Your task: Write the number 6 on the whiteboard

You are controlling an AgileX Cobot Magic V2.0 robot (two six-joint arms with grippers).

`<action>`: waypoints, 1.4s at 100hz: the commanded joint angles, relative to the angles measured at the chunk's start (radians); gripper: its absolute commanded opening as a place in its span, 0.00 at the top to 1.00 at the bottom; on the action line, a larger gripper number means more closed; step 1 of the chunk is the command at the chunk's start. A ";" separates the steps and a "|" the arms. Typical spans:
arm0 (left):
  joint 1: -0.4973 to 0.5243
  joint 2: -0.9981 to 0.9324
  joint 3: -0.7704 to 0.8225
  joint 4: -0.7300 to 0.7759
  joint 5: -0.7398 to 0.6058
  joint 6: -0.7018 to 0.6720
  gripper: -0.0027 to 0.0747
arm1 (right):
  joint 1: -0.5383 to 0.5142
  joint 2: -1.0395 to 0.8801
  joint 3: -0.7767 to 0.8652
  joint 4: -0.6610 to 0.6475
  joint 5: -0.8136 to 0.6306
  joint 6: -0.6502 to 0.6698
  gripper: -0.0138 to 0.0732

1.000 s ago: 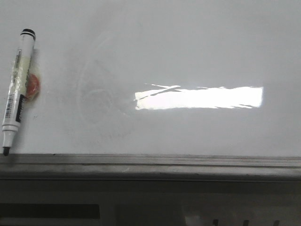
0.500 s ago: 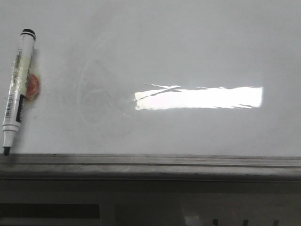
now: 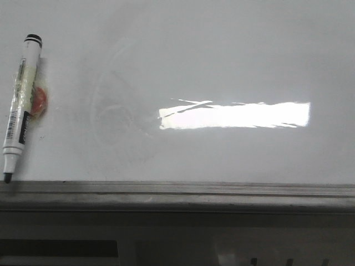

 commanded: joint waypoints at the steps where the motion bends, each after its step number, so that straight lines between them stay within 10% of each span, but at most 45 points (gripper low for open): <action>1: -0.005 0.019 -0.027 -0.010 -0.106 -0.001 0.46 | -0.001 0.015 -0.037 0.003 -0.089 -0.005 0.91; 44: -0.040 0.019 -0.029 0.087 -0.102 -0.001 0.46 | -0.001 0.015 -0.037 0.003 -0.103 -0.005 0.91; 98: -0.571 0.182 -0.029 0.048 -0.162 0.000 0.46 | -0.001 0.015 -0.037 0.003 -0.103 -0.005 0.91; 140: -0.664 0.404 -0.029 -0.125 -0.171 0.000 0.45 | -0.001 0.015 -0.037 0.003 -0.103 -0.005 0.91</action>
